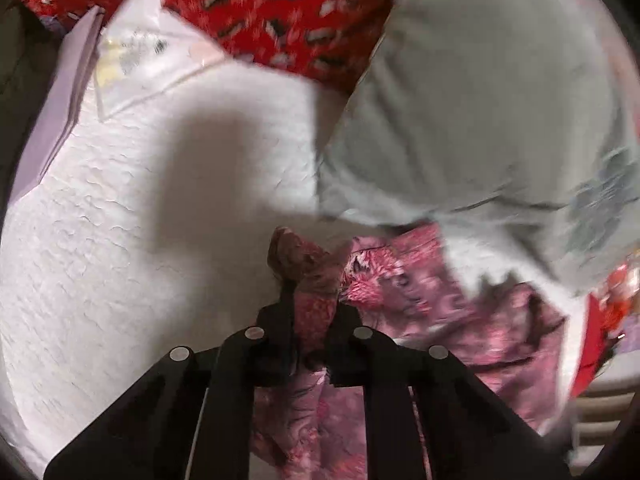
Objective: Fold small clothes
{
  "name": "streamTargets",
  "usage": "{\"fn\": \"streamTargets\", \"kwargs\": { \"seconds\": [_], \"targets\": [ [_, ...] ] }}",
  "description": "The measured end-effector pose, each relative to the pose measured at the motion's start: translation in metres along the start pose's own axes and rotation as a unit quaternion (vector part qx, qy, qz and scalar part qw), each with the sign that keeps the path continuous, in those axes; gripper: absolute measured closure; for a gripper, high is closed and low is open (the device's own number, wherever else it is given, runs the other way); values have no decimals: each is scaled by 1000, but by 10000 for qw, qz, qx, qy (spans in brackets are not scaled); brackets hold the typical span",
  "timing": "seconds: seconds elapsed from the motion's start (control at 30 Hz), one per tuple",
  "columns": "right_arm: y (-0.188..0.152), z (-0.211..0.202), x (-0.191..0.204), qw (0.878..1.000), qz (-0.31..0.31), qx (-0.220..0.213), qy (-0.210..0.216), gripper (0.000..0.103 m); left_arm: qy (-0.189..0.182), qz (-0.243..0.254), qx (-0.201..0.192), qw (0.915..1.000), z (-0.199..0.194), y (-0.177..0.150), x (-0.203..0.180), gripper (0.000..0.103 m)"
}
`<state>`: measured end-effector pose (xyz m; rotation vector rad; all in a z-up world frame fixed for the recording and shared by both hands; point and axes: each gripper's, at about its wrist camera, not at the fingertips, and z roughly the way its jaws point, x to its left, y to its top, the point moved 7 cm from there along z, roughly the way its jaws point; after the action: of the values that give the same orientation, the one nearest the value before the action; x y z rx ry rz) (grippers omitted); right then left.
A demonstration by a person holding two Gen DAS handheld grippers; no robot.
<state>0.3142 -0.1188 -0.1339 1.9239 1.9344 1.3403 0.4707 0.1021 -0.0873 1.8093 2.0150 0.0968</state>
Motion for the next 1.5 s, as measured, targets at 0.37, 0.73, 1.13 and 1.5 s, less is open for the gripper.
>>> {"fn": "streamTargets", "kwargs": {
  "seconds": [0.37,0.73,1.13,1.5],
  "targets": [
    [4,-32,-8,9982,10,287,-522,71,-1048,432,-349,9929,-82,-31,-85,94],
    [-17,-95,-93,9907,740,174,-1125,59,-1754,1007,-52,9793,-65,-122,-199,94],
    [-24,-98,-87,9924,328,-71,-1183,58,-2247,45,209,9742,-43,-190,-154,48],
    [65,-43,-41,9944,1007,93,-294,37,-2600,-1356,218,9558,-18,-211,-76,27]
  ]
}}
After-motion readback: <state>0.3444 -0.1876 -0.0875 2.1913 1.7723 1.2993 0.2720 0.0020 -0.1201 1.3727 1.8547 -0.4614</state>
